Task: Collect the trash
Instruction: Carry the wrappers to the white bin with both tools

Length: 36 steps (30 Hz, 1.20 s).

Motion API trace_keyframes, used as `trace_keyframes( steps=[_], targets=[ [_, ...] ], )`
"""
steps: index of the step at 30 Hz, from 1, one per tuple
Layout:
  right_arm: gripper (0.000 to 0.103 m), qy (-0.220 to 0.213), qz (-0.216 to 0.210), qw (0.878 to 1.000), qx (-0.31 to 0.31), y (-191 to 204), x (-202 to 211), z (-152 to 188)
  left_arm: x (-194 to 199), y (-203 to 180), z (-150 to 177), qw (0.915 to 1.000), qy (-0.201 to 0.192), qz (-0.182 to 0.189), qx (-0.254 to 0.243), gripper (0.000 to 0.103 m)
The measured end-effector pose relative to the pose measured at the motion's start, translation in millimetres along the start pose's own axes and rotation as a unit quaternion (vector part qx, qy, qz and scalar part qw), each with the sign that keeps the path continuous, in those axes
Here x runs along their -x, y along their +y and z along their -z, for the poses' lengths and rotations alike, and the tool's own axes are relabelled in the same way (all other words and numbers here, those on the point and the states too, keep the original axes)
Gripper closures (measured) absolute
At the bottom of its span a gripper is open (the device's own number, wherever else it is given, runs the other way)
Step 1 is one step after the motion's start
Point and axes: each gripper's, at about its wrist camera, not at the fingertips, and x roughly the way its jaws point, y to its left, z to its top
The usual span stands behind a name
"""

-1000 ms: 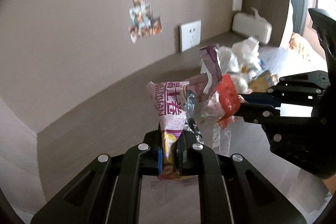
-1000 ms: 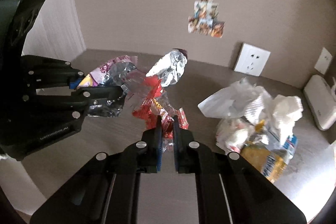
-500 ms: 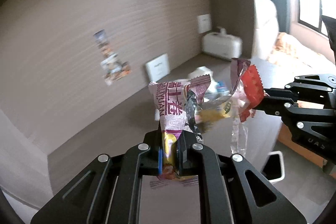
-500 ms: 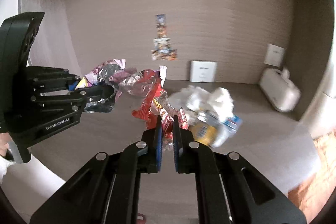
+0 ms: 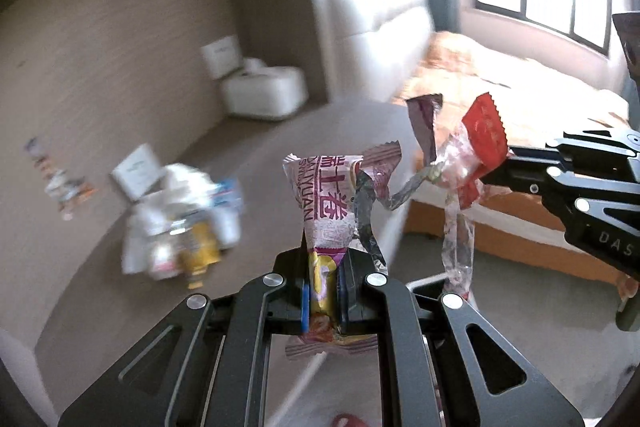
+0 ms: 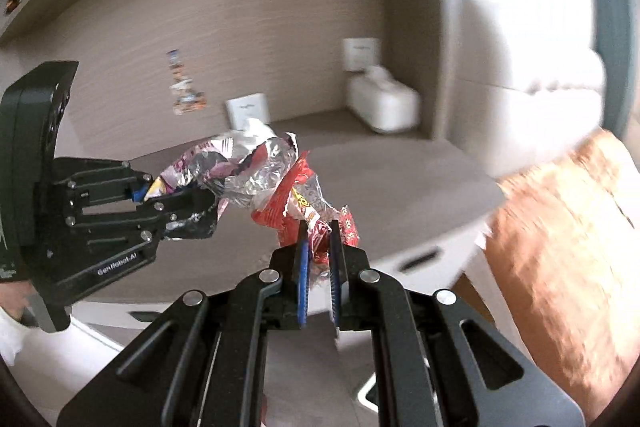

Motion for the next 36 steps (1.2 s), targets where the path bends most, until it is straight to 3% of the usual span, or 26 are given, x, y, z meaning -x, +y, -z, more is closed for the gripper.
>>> trace_keyframes(
  steps=[7,14,25,31,36],
  targets=[
    [0.093,0.021,0.043,0.996,-0.076,-75.0,21.4,50.6,-53.6,-83.8,-5.4,0.9962,0.041,0.062,-0.045,0.094],
    [0.093,0.061,0.066,0.986,-0.138,-132.0,5.9,113.7,-120.2,-152.5,15.1,0.9859,0.099,0.108,-0.081,0.093],
    [0.093,0.114,0.055,0.974,-0.187,-204.9,-82.7,215.8,-240.6,-216.0,78.7,0.9702,0.162,0.147,-0.105,0.093],
    [0.093,0.143,0.046,0.962,-0.228,-238.9,-162.6,293.8,-346.6,-244.6,152.3,0.9592,0.224,0.145,-0.093,0.093],
    [0.093,0.2,0.043,0.951,-0.23,-253.6,-242.2,372.7,-422.0,-271.0,211.4,0.9482,0.262,0.153,-0.094,0.092]
  ],
)
